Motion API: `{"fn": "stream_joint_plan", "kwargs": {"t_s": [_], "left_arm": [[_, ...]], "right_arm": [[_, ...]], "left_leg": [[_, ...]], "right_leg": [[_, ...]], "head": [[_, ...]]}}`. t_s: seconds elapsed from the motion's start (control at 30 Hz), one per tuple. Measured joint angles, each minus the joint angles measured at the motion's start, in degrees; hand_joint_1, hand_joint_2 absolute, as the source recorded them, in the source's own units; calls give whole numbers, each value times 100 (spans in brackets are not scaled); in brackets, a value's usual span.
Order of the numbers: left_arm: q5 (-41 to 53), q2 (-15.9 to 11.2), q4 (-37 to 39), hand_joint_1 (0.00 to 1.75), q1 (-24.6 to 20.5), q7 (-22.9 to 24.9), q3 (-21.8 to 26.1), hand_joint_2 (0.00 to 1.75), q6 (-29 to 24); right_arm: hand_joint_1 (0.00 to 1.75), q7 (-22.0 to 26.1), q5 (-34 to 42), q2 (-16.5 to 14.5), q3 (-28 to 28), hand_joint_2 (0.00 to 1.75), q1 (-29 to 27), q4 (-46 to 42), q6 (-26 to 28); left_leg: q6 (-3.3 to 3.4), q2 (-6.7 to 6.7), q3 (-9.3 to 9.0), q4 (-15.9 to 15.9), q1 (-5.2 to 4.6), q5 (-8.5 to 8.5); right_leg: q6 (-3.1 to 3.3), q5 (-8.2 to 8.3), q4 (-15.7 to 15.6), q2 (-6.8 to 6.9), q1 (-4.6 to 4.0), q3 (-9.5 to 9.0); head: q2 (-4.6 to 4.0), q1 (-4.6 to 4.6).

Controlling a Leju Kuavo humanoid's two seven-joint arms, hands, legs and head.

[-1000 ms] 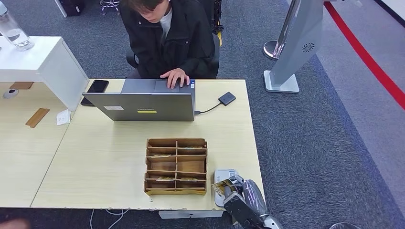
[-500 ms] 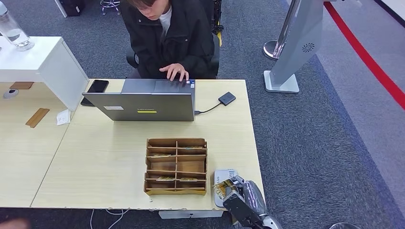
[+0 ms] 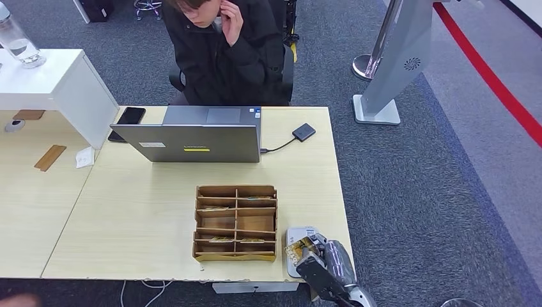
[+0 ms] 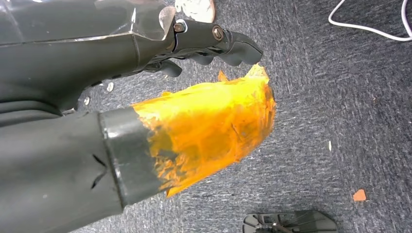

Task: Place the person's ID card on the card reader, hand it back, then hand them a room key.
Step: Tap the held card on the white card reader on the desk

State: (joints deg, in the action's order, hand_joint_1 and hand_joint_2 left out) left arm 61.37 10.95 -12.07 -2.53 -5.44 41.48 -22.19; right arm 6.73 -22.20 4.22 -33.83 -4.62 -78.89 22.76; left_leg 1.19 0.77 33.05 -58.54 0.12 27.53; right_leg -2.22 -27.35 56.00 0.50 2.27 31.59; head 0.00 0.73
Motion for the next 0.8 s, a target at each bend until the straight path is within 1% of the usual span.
{"fn": "stream_joint_plan", "kwargs": {"t_s": [0.2, 0.4, 0.8], "left_arm": [[6, 0, 0, 0, 0, 2, 0, 0, 9], [34, 0, 0, 0, 0, 0, 0, 0, 9], [46, 0, 0, 0, -2, 2, 0, 0, 9]], "right_arm": [[175, -6, -28, -41, 0, 175, 45, 88, 20], [175, -126, -304, -81, 0, 175, 106, 238, 134], [175, -230, -619, -185, 0, 175, 218, 544, 297]], "left_leg": [[0, 0, 0, 0, 0, 0], [0, 0, -1, 0, 0, 0], [0, -1, -4, 0, 0, 0]], "right_leg": [[0, 0, 0, 0, 0, -1], [0, 0, 0, 0, 0, -1], [0, 0, 0, -1, 0, -3]], "head": [[0, 0], [0, -1], [0, 0]]}}
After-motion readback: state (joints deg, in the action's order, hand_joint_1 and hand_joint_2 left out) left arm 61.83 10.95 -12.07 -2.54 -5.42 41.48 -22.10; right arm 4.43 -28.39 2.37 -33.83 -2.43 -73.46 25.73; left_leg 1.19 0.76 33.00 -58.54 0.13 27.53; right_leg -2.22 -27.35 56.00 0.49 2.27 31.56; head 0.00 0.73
